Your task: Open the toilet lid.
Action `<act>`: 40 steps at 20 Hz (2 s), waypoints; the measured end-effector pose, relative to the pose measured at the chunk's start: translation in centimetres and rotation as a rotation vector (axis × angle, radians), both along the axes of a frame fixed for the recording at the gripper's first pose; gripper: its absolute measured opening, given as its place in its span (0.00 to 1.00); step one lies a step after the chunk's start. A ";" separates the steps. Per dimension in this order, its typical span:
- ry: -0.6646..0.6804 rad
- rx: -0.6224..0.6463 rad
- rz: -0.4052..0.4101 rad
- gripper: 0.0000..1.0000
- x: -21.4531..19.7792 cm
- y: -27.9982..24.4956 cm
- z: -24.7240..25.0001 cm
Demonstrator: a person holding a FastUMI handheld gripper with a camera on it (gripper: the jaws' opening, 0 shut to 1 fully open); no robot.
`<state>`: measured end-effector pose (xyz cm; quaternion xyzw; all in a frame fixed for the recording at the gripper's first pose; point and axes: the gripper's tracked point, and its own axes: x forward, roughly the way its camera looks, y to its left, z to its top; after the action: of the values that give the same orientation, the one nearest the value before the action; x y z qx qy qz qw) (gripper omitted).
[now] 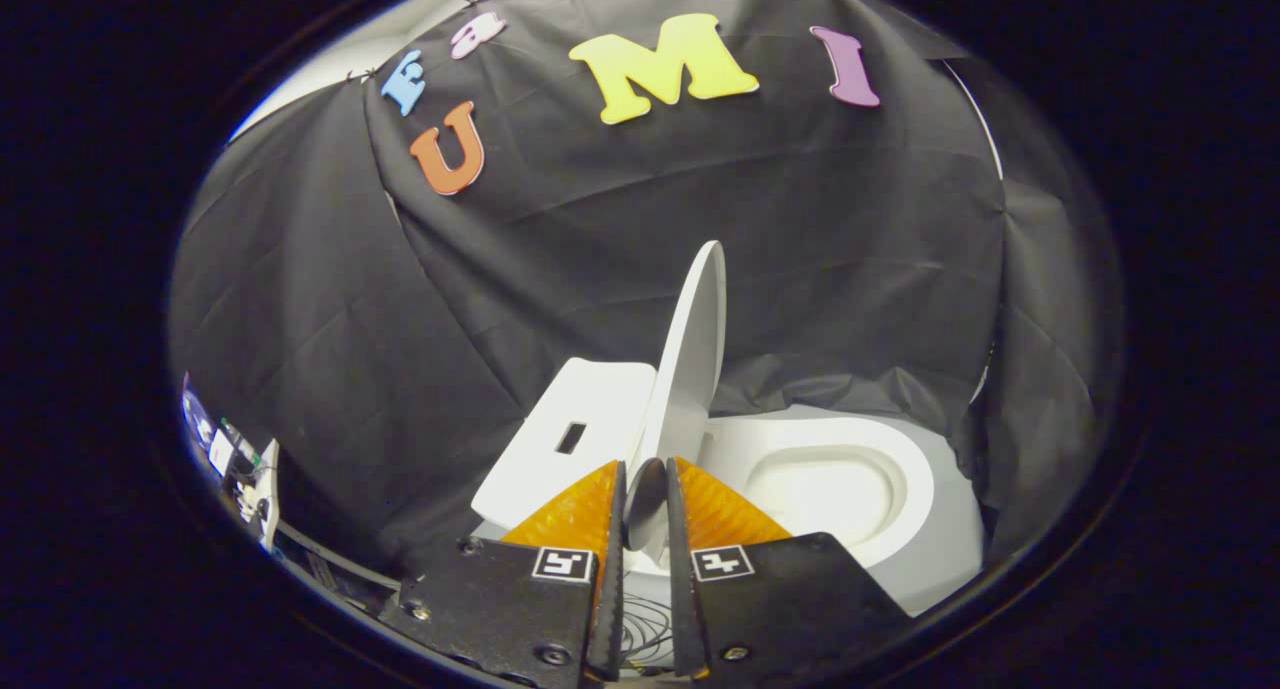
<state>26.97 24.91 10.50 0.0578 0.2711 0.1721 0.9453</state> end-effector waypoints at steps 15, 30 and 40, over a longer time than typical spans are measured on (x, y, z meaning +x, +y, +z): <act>-0.027 -0.072 0.056 0.23 0.0 10.0 -0.5; -0.108 -0.243 0.081 0.23 0.3 16.0 -2.0; -0.114 -0.109 0.149 0.50 -4.5 11.7 0.5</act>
<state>22.44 36.63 10.96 -0.0241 0.2294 0.2299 0.9455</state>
